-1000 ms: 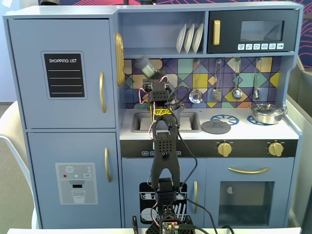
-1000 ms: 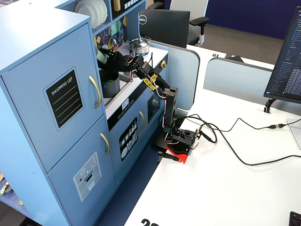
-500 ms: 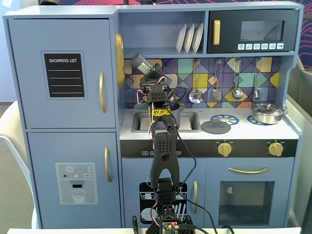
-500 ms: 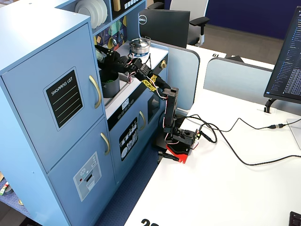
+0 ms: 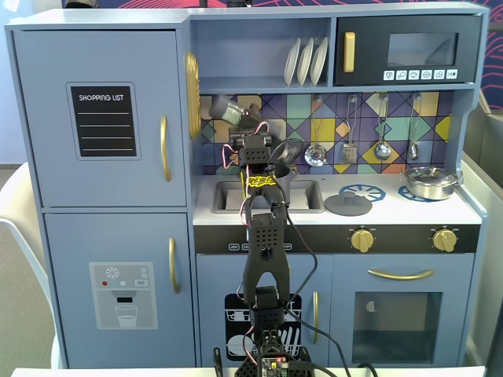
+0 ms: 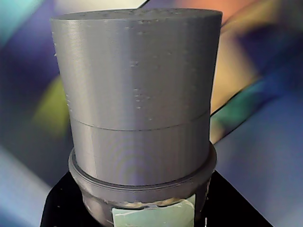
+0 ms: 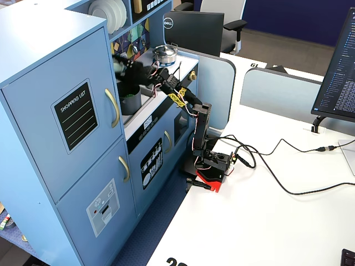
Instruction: Put salt in the gray recipient
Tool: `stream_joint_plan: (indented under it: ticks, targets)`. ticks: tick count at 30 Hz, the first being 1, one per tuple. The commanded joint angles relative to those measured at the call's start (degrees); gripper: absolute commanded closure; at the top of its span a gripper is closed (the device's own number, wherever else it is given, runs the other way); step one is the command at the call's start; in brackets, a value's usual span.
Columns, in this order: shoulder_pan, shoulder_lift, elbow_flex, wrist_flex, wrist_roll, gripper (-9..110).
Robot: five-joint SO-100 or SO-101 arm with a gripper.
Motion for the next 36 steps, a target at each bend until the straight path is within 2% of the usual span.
stream_joint_plan:
  ticks: [1, 6, 11, 15, 19, 22, 29, 36]
  targets:
    - [6.5, 1.67, -6.94, 3.43, -19.95, 101]
    - [18.98, 2.46, -6.86, 8.35, -45.88, 101]
    - [32.96, 2.99, -6.77, 5.27, -69.35, 101]
    - [41.92, 5.1, -1.14, -2.11, -82.79, 101]
    - [47.29, 9.14, 12.13, -13.71, -98.0, 101]
    - [48.96, 11.07, 22.94, -27.42, -102.83, 101]
    - [49.66, 10.63, 40.17, -46.67, -111.36, 101]
    - [50.54, 4.04, 43.15, -57.13, -115.58, 101]
